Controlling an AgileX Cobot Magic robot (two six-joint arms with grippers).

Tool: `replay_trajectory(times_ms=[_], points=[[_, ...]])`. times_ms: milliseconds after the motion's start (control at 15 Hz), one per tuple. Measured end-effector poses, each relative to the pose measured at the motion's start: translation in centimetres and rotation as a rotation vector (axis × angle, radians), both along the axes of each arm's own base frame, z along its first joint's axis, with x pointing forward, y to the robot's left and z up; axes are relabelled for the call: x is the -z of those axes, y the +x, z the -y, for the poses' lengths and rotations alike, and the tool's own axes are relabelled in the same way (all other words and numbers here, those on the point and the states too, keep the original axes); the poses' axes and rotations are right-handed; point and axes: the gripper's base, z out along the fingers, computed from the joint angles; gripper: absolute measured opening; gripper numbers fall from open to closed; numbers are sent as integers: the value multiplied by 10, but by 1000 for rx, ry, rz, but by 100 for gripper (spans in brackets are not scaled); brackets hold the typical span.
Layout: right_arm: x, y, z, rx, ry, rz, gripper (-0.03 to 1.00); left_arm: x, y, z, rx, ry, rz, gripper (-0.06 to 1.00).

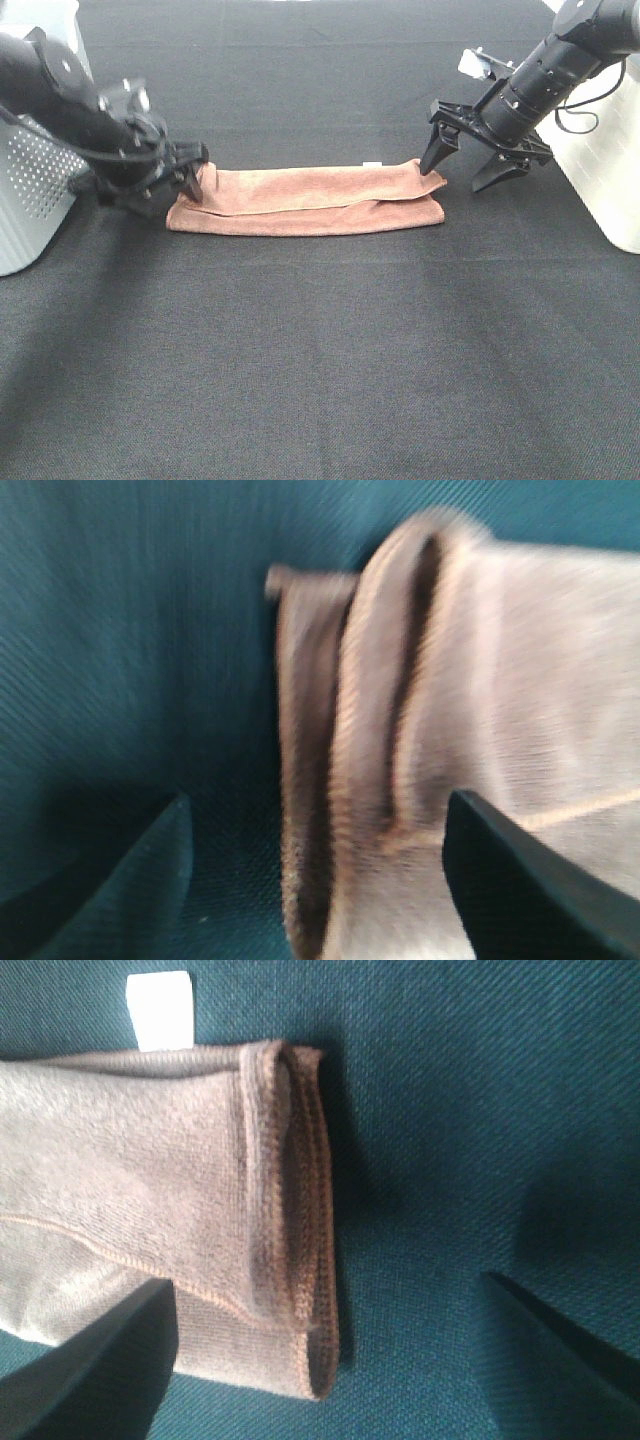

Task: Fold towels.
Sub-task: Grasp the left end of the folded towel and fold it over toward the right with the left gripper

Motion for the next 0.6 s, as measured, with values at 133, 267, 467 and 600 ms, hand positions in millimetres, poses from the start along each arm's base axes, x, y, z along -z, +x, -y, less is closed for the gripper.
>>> replay_trajectory(times_ms=[133, 267, 467, 600], points=[[0, 0, 0, -1, -1, 0, 76, 3, 2, 3, -20, -43, 4, 66], [0, 0, 0, -1, -1, 0, 76, 6, 3, 5, -12, -65, 9, 59], [0, 0, 0, -1, -1, 0, 76, 11, 4, 7, -24, -96, 0, 26], [0, 0, 0, -1, -1, 0, 76, 11, 4, 8, -19, -96, -1, 3]])
